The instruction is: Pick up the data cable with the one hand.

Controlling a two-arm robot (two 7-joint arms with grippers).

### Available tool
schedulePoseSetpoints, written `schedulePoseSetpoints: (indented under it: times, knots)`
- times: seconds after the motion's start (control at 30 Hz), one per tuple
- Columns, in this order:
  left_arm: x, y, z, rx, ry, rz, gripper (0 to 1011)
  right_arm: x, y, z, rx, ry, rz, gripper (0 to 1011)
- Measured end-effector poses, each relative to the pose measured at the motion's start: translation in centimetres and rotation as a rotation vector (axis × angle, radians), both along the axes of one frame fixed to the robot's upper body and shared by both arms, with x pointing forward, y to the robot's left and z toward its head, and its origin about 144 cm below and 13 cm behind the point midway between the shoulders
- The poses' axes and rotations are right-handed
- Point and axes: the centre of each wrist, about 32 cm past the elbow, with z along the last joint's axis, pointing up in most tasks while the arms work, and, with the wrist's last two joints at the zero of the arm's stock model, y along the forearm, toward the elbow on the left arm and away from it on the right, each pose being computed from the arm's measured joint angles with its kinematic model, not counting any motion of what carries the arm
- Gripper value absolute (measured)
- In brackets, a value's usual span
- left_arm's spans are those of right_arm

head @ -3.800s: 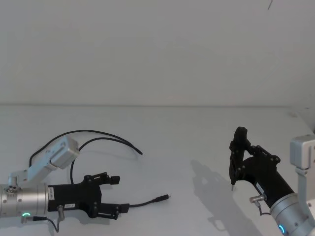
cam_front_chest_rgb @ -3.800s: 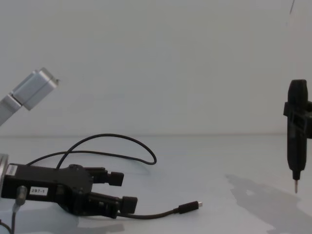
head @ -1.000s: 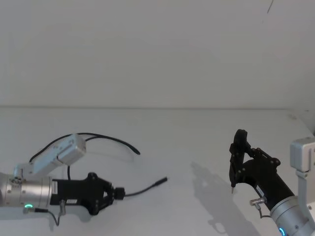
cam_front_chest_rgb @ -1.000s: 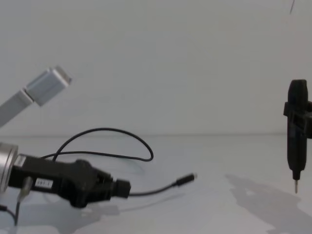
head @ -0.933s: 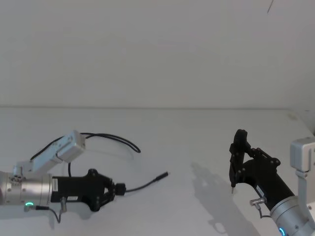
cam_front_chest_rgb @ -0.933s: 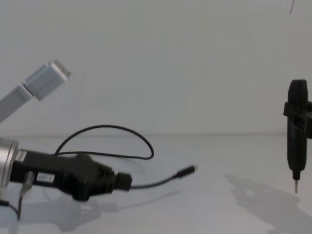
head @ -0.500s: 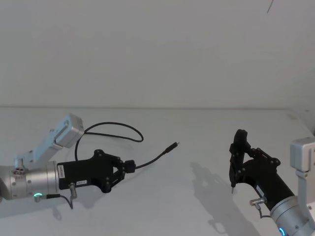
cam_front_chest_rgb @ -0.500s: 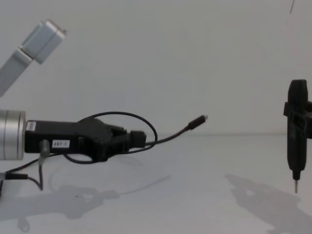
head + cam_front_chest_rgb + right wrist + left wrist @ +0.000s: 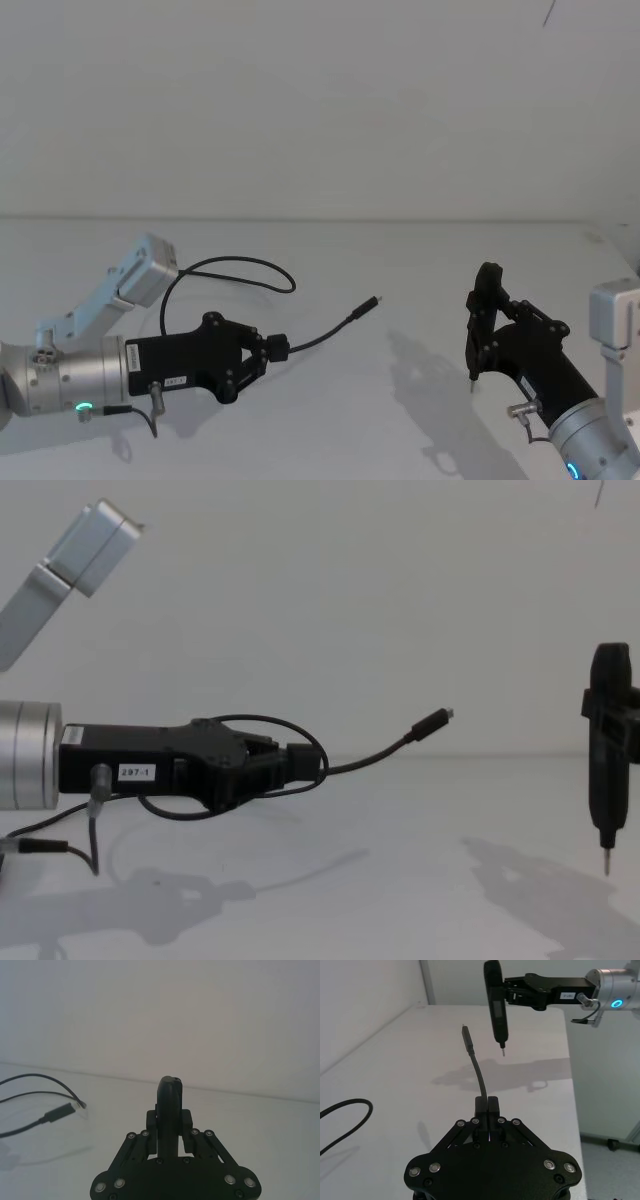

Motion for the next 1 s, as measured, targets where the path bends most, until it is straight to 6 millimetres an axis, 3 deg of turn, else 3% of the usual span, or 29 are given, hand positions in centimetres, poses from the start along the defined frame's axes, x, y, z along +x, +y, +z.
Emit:
schedulePoseSetpoints:
  times: [0.23, 1.0]
  knots:
    - [-0.3, -0.2, 0.0, 0.003, 0.013, -0.015, 29, 0.1, 0.2, 0.7, 0.007, -0.009, 0.01, 279]
    - [-0.6, -0.5, -0.1, 0.007, 0.029, -0.034, 29, 0.4, 2.2, 6.9, 0.19, 0.0, 0.092, 279]
